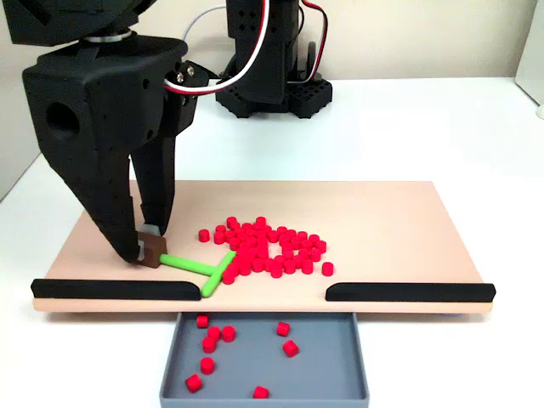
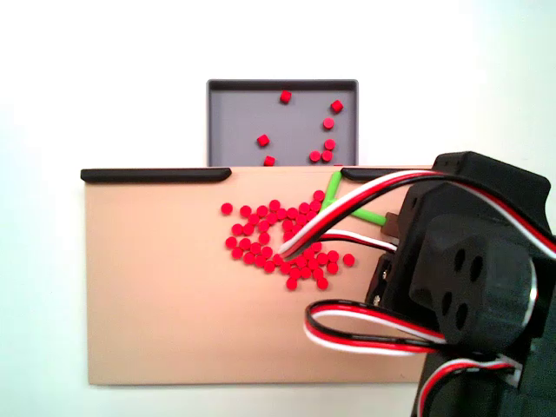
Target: Push granules from right to the grey container
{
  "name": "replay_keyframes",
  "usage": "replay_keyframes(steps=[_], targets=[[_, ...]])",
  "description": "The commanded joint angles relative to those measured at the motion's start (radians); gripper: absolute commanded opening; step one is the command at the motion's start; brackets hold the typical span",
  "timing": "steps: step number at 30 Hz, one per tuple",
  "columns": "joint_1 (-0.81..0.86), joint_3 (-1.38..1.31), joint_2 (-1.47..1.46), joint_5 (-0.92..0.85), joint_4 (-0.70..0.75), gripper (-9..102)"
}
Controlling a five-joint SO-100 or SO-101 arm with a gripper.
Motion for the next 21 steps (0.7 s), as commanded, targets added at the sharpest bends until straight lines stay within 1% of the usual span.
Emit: replay_keyframes(steps=[1, 21], targets=[[-0.009, -0.018, 0.04, 0.026, 0.005, 0], [-0.04, -0.018, 0.048, 0.229, 0.005, 0]])
